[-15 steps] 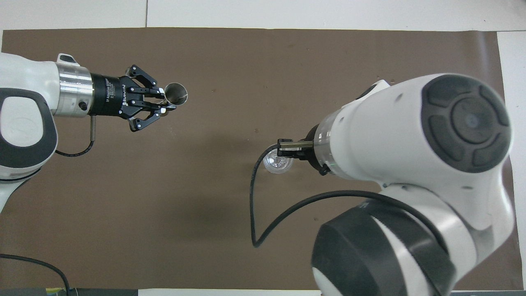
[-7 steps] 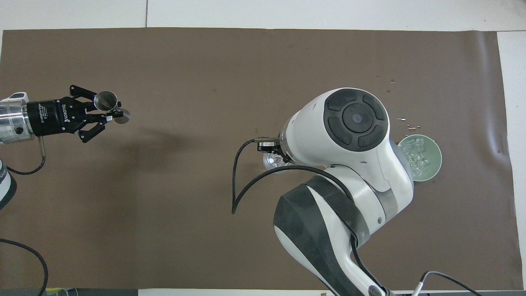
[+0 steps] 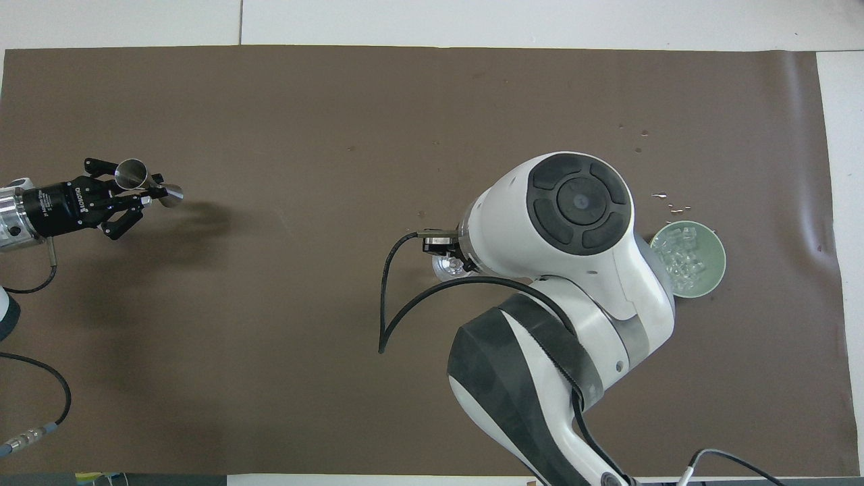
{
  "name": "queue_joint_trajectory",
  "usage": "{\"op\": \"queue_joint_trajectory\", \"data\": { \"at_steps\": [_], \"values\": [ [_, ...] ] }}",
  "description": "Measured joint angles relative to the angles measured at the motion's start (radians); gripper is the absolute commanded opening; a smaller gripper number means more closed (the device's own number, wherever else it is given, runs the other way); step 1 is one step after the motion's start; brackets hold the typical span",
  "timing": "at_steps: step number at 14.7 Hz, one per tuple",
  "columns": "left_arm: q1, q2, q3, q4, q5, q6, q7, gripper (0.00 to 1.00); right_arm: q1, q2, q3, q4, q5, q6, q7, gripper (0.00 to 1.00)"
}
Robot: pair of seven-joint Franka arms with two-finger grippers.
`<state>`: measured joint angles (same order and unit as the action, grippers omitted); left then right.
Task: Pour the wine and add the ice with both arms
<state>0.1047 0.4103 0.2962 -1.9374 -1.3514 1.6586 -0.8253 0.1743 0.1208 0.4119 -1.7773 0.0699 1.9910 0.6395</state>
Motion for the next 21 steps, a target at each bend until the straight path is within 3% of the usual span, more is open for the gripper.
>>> {"op": "queue_joint_trajectory", "data": {
  "at_steps": [1,3,4,7,9,15,21],
  "values": [
    [0.004,0.013,0.000,0.000,-0.004,0.000,0.012,0.00,0.001,-0.004,0.000,-0.012,0.000,0.007,0.000,0.13],
    [0.004,0.046,-0.004,0.000,-0.015,0.000,0.046,0.00,0.001,-0.011,0.000,-0.025,0.000,0.012,0.000,0.45],
    [0.004,0.063,-0.006,0.000,-0.028,0.000,0.057,0.00,0.001,-0.014,0.000,-0.026,0.000,0.012,0.000,0.99],
    [0.005,0.095,-0.008,0.000,-0.043,0.008,0.084,0.00,0.002,-0.021,0.000,-0.022,0.000,0.014,0.001,1.00],
    [0.008,0.097,-0.007,0.001,-0.044,0.011,0.089,0.99,0.002,-0.024,0.000,0.003,0.000,0.013,0.001,1.00],
    [0.021,0.095,-0.005,0.012,-0.002,0.008,0.112,1.00,-0.066,-0.059,-0.011,0.078,-0.118,-0.069,-0.002,1.00],
    [0.033,0.065,0.008,0.089,0.339,0.009,0.271,1.00,-0.302,-0.151,-0.022,0.084,-0.128,-0.274,-0.259,1.00]
  ]
}}
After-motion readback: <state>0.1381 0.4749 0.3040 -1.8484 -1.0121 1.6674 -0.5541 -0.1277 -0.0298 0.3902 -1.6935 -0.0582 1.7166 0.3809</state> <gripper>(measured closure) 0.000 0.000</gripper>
